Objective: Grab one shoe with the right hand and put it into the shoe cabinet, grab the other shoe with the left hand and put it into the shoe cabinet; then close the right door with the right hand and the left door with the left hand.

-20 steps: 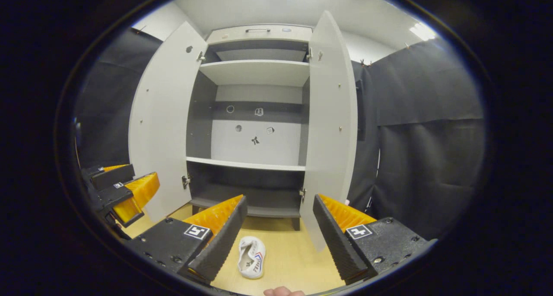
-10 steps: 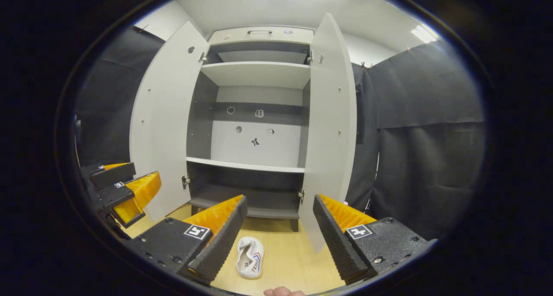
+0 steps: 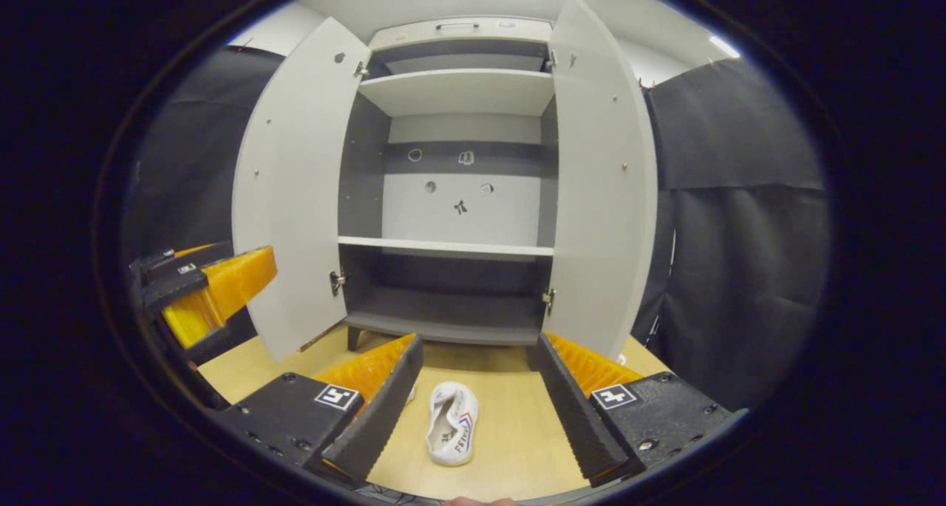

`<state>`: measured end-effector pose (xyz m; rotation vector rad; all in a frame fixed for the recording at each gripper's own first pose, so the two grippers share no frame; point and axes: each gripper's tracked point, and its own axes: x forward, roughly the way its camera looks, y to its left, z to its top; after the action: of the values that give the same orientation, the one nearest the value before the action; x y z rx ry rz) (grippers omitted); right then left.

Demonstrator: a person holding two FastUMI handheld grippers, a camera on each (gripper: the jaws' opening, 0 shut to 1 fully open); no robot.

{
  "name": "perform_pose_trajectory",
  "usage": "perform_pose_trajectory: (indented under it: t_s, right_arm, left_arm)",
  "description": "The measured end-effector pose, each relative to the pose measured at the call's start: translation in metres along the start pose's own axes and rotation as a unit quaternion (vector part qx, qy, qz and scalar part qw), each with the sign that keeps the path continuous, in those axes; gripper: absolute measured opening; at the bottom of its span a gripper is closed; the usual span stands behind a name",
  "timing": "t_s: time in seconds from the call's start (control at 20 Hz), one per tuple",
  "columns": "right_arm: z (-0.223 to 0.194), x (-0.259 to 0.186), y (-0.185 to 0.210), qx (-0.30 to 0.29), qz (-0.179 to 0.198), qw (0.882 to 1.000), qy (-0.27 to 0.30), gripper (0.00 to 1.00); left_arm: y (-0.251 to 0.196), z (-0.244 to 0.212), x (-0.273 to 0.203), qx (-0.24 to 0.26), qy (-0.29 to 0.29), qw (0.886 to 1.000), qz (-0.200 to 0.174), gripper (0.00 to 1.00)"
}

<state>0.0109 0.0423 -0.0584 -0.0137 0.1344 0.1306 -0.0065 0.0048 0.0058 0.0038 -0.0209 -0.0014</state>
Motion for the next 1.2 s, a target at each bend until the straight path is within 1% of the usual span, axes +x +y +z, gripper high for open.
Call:
perform_pose_trajectory:
  t_s: [0.2,0.4,0.5,0.65,0.85,0.9,0.95,1.0,1.05,1.1,1.2]
  right_arm:
    - [-0.054,0.023,0.029,0.001,0.049,0.996,0.07,1.0]
    - [-0.115,0.046,0.049,0.012,0.084,0.985,0.152,0.99]
    - [-0.14,0.057,0.056,0.014,0.094,0.978,0.185,0.96]
    - [-0.165,0.069,0.058,0.014,0.096,0.971,0.218,0.94]
    - [-0.198,0.091,0.058,0.01,0.095,0.962,0.257,0.86]
    - [-0.207,0.096,0.058,0.012,0.093,0.959,0.268,0.78]
    - [-0.212,0.104,0.058,0.016,0.089,0.958,0.273,0.81]
    - [-0.217,0.112,0.057,0.016,0.082,0.958,0.273,0.75]
    - [-0.219,0.119,0.056,0.014,0.081,0.959,0.272,0.72]
    - [-0.223,0.124,0.059,0.011,0.081,0.959,0.273,0.64]
    - [-0.231,0.136,0.063,0.005,0.084,0.957,0.277,0.55]
  left_arm:
    - [0.01,-0.003,-0.003,0.0,0.003,1.0,0.009,0.95]
    - [0.025,-0.009,-0.005,0.006,0.011,1.0,0.026,0.95]
    - [0.032,-0.014,-0.005,0.008,0.017,0.999,0.034,0.95]
    - [0.044,-0.021,-0.004,0.005,0.026,0.999,0.045,0.95]
    - [0.056,-0.027,-0.001,-0.002,0.033,0.998,0.056,0.95]
    - [0.058,-0.03,-0.001,-0.002,0.037,0.998,0.058,0.95]
    - [0.061,-0.032,0.001,-0.003,0.04,0.997,0.061,0.96]
    - [0.063,-0.034,0.001,-0.003,0.042,0.997,0.064,0.95]
    - [0.065,-0.036,0.001,-0.005,0.043,0.997,0.066,0.96]
    - [0.066,-0.036,0.001,-0.006,0.043,0.997,0.067,0.95]
    - [0.069,-0.039,0.003,-0.004,0.045,0.997,0.068,0.95]
